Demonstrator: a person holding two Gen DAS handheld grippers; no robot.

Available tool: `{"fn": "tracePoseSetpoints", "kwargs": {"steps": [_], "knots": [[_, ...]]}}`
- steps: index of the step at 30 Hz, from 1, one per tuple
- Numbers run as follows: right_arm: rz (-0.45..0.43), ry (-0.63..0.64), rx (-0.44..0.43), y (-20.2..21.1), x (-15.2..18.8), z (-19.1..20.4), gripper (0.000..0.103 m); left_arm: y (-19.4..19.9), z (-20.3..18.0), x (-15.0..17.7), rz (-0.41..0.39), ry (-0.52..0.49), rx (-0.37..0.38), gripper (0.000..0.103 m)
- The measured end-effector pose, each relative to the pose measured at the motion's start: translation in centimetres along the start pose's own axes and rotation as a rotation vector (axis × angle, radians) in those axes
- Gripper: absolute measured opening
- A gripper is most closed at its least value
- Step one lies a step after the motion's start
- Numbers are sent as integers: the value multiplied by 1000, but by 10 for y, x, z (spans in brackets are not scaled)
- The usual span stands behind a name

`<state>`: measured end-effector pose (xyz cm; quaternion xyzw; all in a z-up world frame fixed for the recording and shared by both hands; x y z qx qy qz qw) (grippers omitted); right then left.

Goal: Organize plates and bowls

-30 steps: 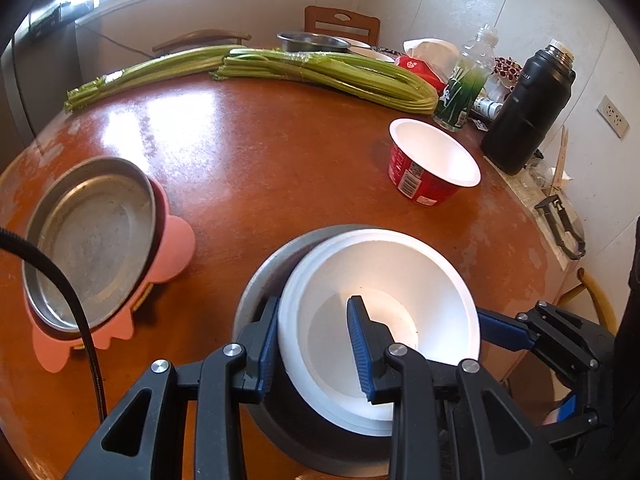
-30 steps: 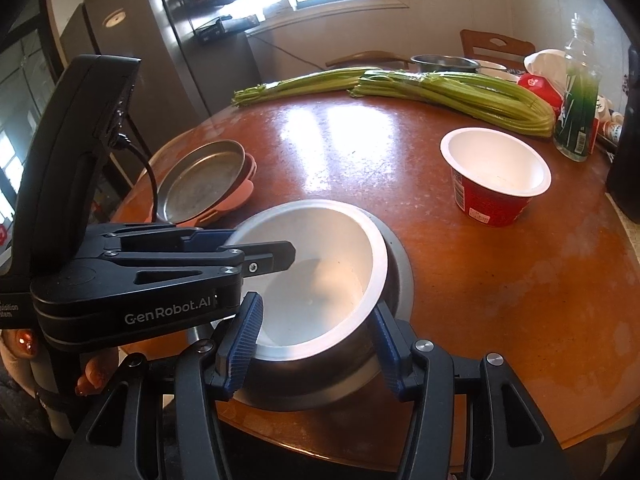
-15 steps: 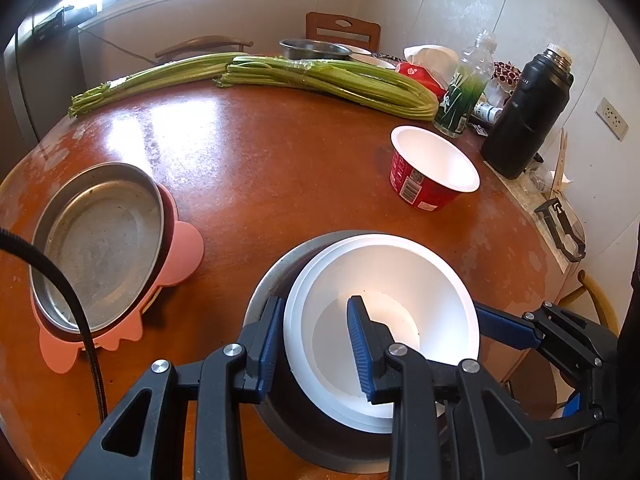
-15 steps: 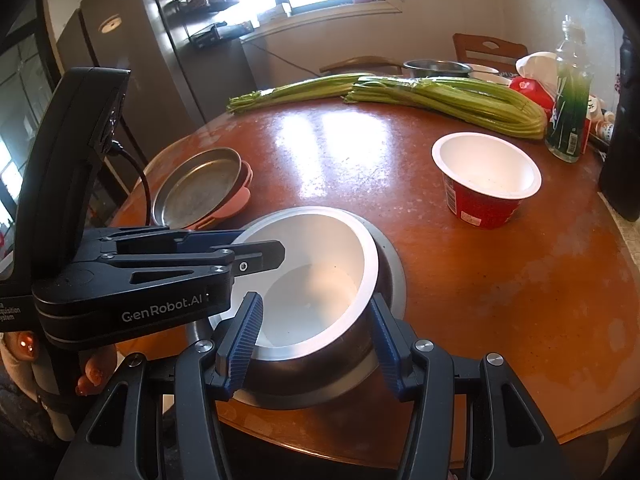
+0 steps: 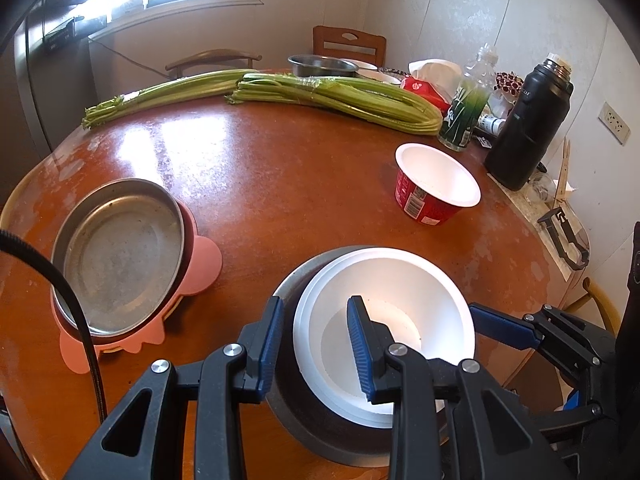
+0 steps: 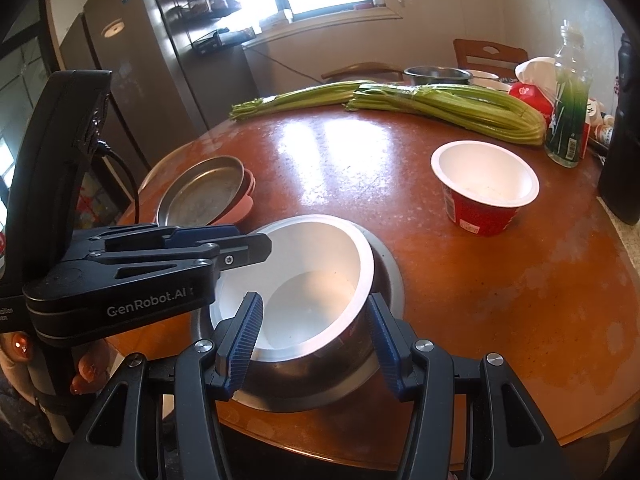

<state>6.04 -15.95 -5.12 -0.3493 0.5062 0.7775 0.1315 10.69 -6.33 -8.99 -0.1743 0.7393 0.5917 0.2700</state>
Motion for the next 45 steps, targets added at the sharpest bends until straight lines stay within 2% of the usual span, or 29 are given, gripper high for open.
{"fn": "tracePoseSetpoints", "kwargs": {"steps": [29, 45], "knots": [[-68, -19, -7, 19, -12, -13, 56, 5, -11, -14, -22, -24, -26, 33], [-89, -72, 23, 20, -30, -45, 56, 1, -32, -50, -36, -80, -4, 33]]}}
Point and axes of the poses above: each gripper's, at about its wrist camera, not at the fingertips, and y roughly against the way its jaws point, z to its left, x to its underside, the point moved 8 cm from there along -y, roughly the way its jaws point, and after that the axes turned 1 degree about y, right-handed, at the moved point
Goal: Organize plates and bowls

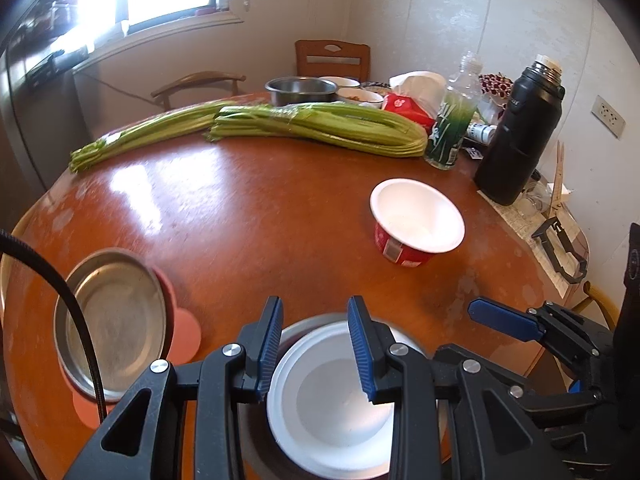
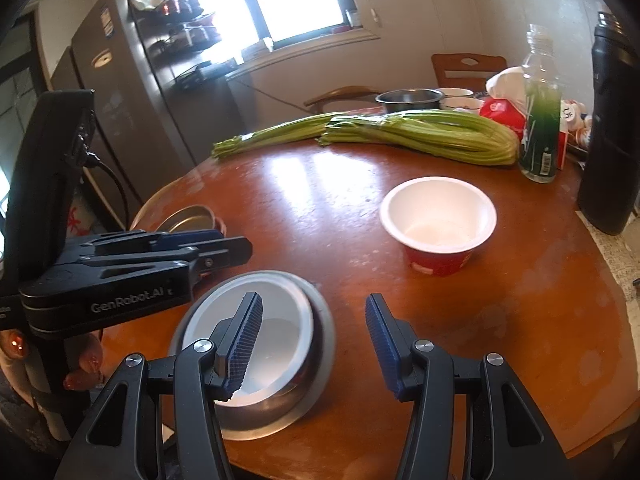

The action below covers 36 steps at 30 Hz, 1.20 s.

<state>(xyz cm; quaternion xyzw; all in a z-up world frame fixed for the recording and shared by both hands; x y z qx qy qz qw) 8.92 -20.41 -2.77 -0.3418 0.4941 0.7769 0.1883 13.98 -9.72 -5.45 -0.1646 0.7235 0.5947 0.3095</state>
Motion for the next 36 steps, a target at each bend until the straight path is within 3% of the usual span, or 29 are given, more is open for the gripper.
{"fn": "tracePoseSetpoints", "kwargs": {"steps": [18, 36], "knots": [[-25, -66, 64, -11, -42, -59, 56, -48, -40, -57, 42, -77, 41, 34], [34, -176, 122, -42, -42, -119, 56, -90, -53, -70, 130, -102, 61, 34]]}}
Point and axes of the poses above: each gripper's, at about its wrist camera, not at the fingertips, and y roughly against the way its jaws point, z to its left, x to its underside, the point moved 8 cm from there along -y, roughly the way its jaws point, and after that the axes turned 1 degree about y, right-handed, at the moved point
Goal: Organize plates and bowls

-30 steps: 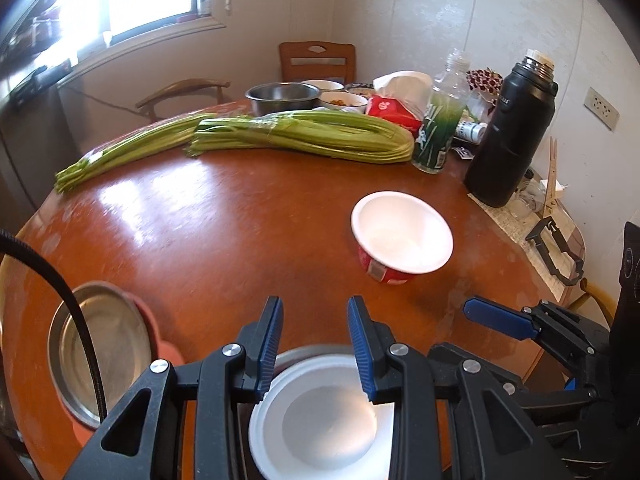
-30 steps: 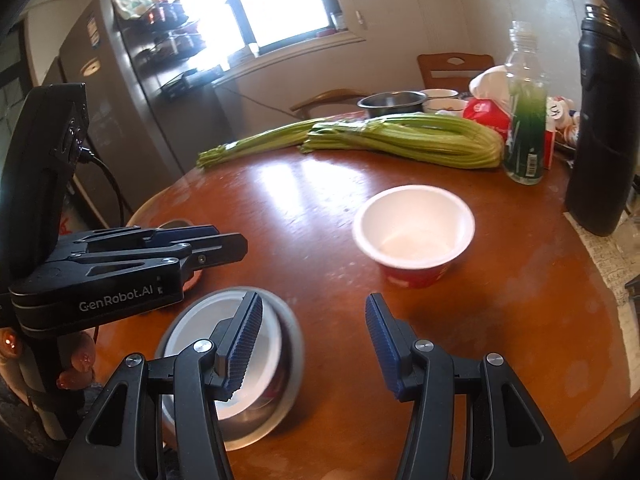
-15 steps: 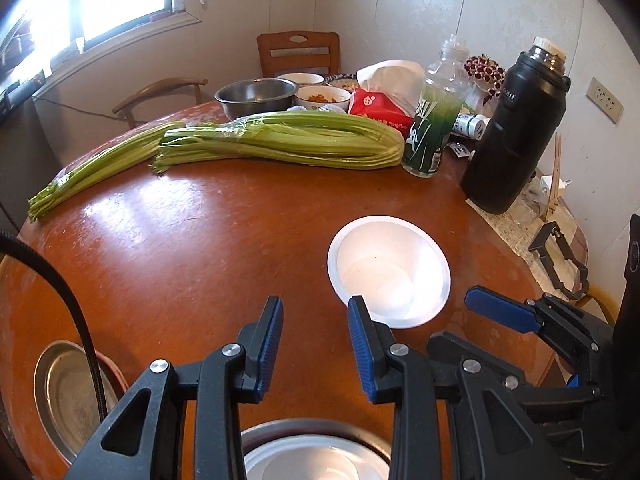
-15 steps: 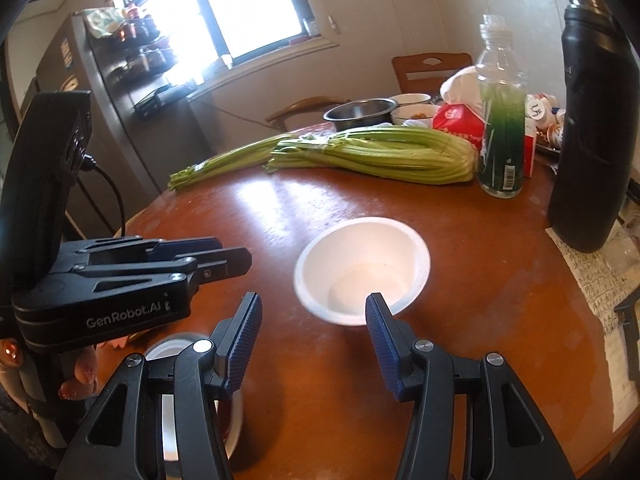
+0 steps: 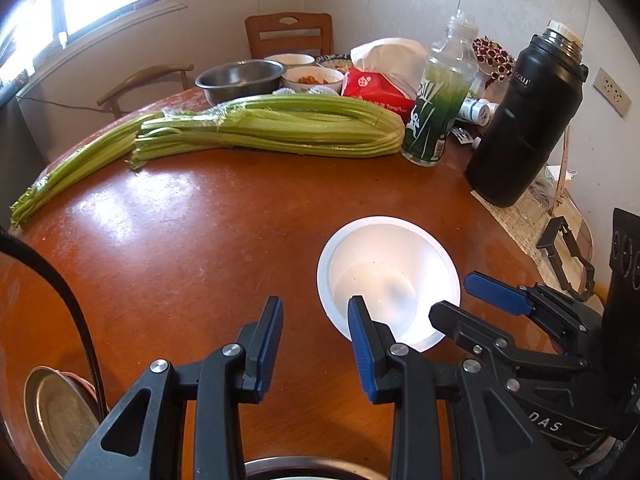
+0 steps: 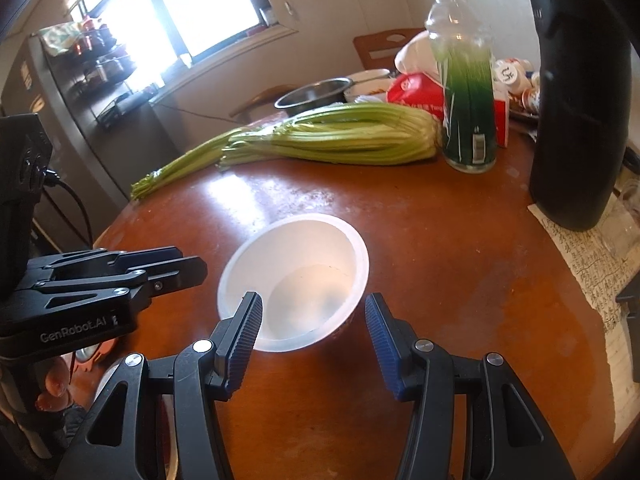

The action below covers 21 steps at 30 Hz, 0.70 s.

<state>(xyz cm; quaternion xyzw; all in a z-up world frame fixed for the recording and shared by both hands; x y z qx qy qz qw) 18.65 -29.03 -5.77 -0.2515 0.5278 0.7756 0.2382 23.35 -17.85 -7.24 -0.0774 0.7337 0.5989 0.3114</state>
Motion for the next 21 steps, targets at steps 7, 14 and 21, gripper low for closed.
{"fn": "tracePoseSetpoints", "kwargs": {"steps": [7, 14, 21], "knots": [[44, -6, -14, -19, 3, 0, 56, -16, -4, -3, 35, -10, 12, 34], [62, 9, -36, -28, 7, 10, 56, -32, 2, 0, 81, 5, 16, 34], [78, 50, -66, -35, 8, 28, 56, -38, 9, 3, 109, 32, 31, 34]]}}
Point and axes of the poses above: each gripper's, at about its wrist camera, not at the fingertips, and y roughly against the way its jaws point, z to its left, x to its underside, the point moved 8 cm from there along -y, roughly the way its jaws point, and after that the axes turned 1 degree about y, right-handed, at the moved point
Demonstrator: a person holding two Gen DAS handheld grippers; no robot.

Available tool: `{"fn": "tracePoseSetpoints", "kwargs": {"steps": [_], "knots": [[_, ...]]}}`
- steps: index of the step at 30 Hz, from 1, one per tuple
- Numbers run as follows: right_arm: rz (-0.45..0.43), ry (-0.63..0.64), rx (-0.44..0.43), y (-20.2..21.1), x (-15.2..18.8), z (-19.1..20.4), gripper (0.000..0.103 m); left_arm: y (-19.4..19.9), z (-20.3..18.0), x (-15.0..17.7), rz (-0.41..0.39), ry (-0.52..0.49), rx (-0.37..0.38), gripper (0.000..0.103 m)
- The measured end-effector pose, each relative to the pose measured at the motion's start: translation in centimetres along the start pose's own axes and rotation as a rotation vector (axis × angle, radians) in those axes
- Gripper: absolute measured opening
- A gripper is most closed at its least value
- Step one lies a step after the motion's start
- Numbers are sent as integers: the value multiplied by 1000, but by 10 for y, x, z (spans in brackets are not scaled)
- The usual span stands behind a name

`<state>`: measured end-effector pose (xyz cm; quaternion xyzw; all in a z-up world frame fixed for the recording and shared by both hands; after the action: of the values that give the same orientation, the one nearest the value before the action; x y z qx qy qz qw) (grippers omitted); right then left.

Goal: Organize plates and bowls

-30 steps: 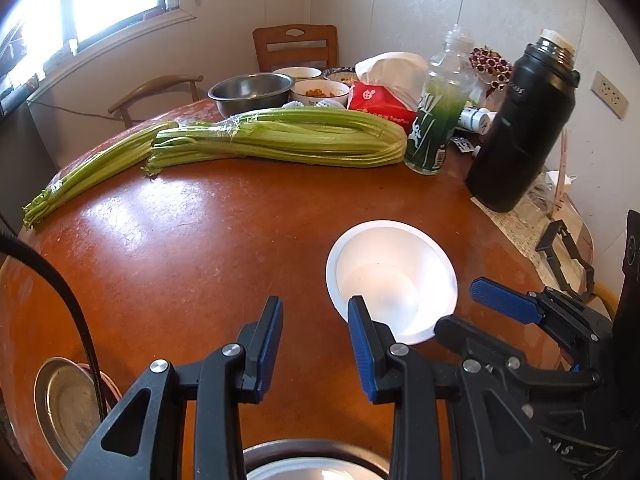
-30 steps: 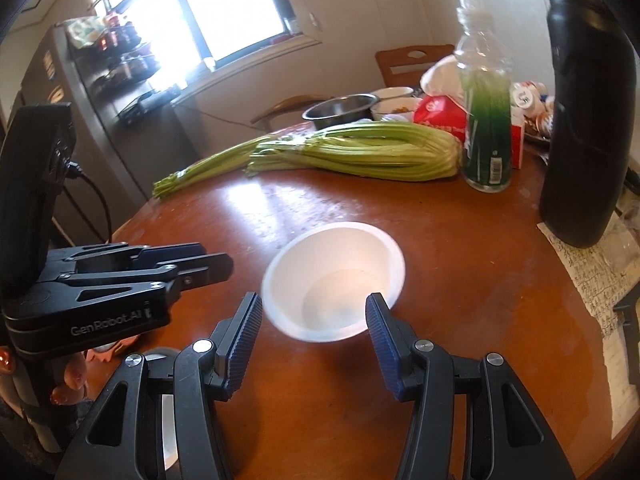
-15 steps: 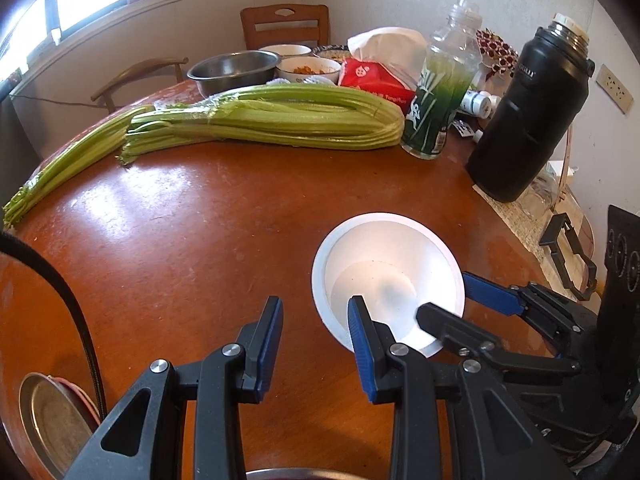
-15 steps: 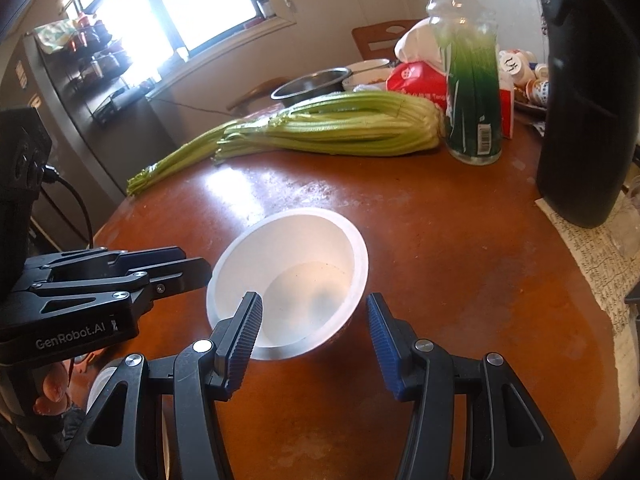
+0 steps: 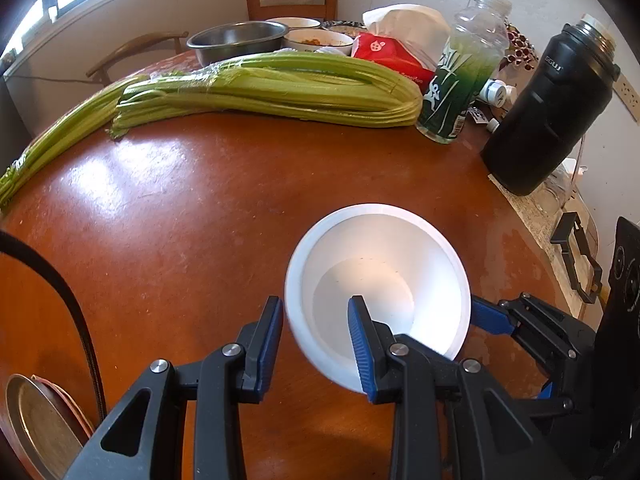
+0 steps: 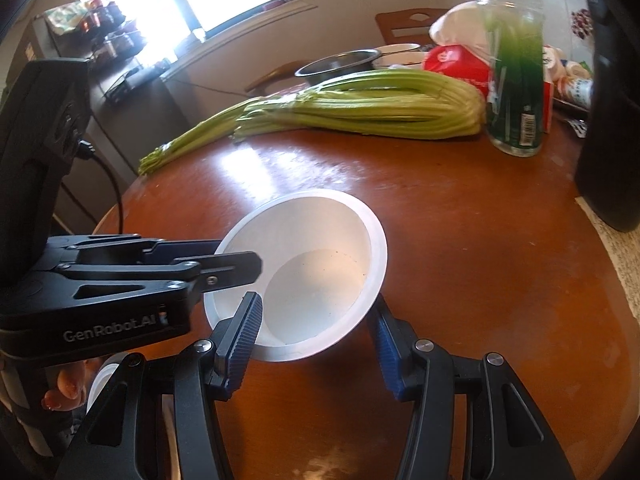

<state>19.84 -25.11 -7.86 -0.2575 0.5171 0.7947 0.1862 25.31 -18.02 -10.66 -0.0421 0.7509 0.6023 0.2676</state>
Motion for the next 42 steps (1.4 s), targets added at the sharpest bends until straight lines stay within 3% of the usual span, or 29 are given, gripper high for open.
{"fn": "tracePoseSetpoints", "kwargs": {"steps": [15, 42], "knots": [[17, 48, -22, -10, 0, 24, 57, -8, 21, 7, 42, 61, -25, 34], [-47, 137, -3, 20, -5, 69, 57, 54, 35, 21, -94, 66, -19, 35]]}}
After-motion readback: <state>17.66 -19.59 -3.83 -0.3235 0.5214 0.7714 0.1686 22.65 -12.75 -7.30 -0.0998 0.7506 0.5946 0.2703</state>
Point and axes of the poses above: each gripper's, at about its wrist camera, not at the fingertips, and y roughly against the way its jaws point, z to its left, x to its underside, the point moved 8 cm from there along -y, roughly the way its jaws point, and after that the axes turned 1 degree about y, right-handed, at the moved point
